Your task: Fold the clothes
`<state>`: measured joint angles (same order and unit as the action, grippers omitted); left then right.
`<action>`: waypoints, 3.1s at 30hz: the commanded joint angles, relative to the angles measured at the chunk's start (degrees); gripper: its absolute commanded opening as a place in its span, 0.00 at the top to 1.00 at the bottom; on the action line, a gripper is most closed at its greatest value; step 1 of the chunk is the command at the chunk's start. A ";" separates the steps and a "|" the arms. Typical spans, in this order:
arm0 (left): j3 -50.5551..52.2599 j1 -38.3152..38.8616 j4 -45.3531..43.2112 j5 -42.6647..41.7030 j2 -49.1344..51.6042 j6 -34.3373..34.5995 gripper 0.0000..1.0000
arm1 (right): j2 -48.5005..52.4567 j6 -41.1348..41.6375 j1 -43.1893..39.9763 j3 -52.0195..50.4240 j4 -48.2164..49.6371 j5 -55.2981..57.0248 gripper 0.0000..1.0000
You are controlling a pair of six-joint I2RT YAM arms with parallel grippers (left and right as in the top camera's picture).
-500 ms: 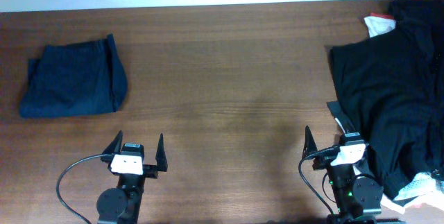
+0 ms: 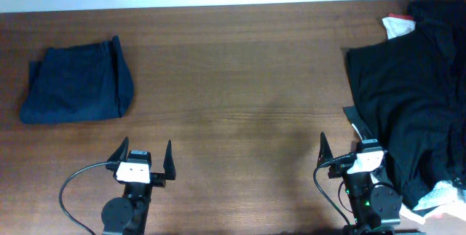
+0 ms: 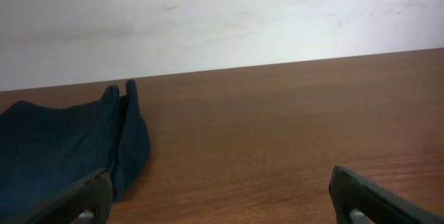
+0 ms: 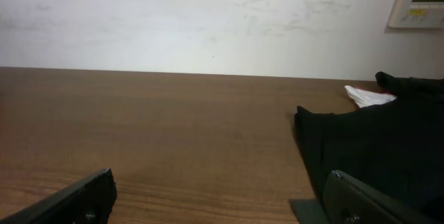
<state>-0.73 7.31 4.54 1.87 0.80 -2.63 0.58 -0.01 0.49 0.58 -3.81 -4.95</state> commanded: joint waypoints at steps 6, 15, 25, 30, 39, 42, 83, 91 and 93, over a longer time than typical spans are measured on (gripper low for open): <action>0.22 -0.24 0.24 -1.03 -0.46 -1.11 0.01 | -0.37 0.02 0.26 -0.26 -0.31 0.52 0.01; 0.22 -0.24 0.24 -1.03 -0.46 -1.11 0.01 | -0.37 0.02 0.26 -0.26 -0.31 0.52 0.01; 0.22 -0.24 0.24 -1.03 -0.46 -1.11 0.01 | -0.37 0.02 0.26 -0.26 -0.31 0.52 0.01; 0.22 -0.24 0.24 -1.03 -0.46 -1.11 0.01 | -0.37 0.02 0.26 -0.26 -0.31 0.52 0.01; 0.22 -0.24 0.24 -1.03 -0.46 -1.11 0.01 | -0.37 0.02 0.26 -0.26 -0.31 0.52 0.01; 0.22 -0.24 0.24 -1.03 -0.46 -1.11 0.01 | -0.37 0.02 0.26 -0.26 -0.31 0.52 0.01; -11.02 -0.24 2.67 -2.51 12.17 0.42 0.01 | 8.70 0.87 0.24 10.03 -4.59 1.18 0.01; -24.44 -0.24 6.56 -2.56 32.50 0.42 0.01 | 32.92 0.87 0.09 26.80 -10.01 1.14 0.01; -28.57 -0.24 8.57 -2.60 38.10 0.44 0.01 | 40.63 0.87 -0.22 32.87 -13.73 1.11 0.01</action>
<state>-23.16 7.31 11.00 0.16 31.99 -2.39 32.16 0.27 0.47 25.30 -14.72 -4.25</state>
